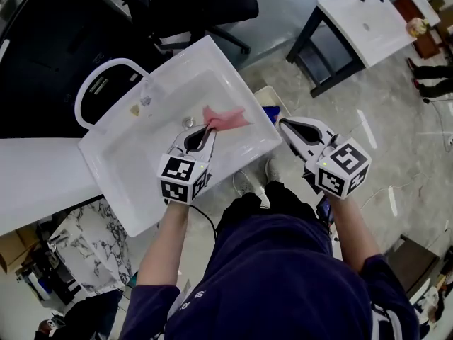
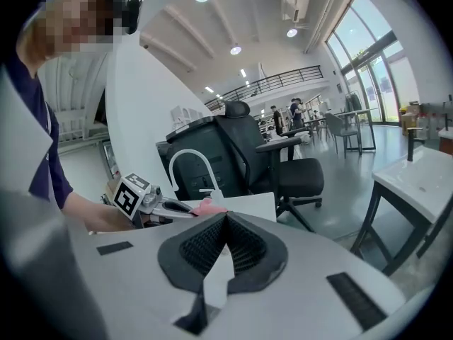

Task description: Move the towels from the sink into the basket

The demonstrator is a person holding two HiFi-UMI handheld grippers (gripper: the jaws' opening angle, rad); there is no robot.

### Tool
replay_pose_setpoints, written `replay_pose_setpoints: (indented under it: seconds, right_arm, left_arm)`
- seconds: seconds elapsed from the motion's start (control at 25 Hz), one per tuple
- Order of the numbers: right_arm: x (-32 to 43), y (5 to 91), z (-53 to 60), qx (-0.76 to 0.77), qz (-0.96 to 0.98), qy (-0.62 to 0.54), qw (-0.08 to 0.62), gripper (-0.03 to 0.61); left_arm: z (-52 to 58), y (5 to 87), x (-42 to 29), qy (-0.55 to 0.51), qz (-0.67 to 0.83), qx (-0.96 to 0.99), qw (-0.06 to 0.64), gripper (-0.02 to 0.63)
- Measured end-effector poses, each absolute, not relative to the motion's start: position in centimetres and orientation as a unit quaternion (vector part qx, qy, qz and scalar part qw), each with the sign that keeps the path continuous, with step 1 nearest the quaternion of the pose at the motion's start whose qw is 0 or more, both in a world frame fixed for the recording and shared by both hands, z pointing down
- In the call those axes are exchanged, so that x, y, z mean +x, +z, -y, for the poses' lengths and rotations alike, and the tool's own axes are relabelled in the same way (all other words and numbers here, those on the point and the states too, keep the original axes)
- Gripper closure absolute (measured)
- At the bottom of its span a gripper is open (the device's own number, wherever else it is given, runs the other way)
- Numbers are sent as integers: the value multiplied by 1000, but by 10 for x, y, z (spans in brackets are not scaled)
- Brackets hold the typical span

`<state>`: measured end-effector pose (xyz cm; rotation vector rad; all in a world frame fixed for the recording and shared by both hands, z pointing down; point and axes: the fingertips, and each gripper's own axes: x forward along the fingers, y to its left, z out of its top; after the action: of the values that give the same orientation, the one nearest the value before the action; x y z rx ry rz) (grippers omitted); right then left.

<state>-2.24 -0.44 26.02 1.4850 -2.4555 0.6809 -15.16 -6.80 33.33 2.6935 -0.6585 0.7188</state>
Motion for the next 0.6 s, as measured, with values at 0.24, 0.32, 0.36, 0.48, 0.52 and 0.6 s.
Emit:
replay_pose_setpoints:
  seconds: [0.24,0.32,0.36,0.48,0.52,0.6]
  right_arm:
    - [12,253,-19,538,808,227,80,572]
    - [25,252,-29,545,804,227,74,572]
    - [34,252,-35,547,803,227,71,572]
    - [61,254,-54,550,801,227,60,572]
    - [70,254,-59,550,801,228,55,572]
    - [87,253,-69,551,801,228,47,572]
  left_arm:
    - [56,327,-112,252,191,941,124,603]
    - [49,324,-97,256,182,942,118,603]
    - [44,323,-88,257,179,943,115,603]
    - [29,317,-59,259,176,944,106,603]
    - [25,316,-50,261,176,944,104,603]
    - [16,313,-33,264,176,943,102,603]
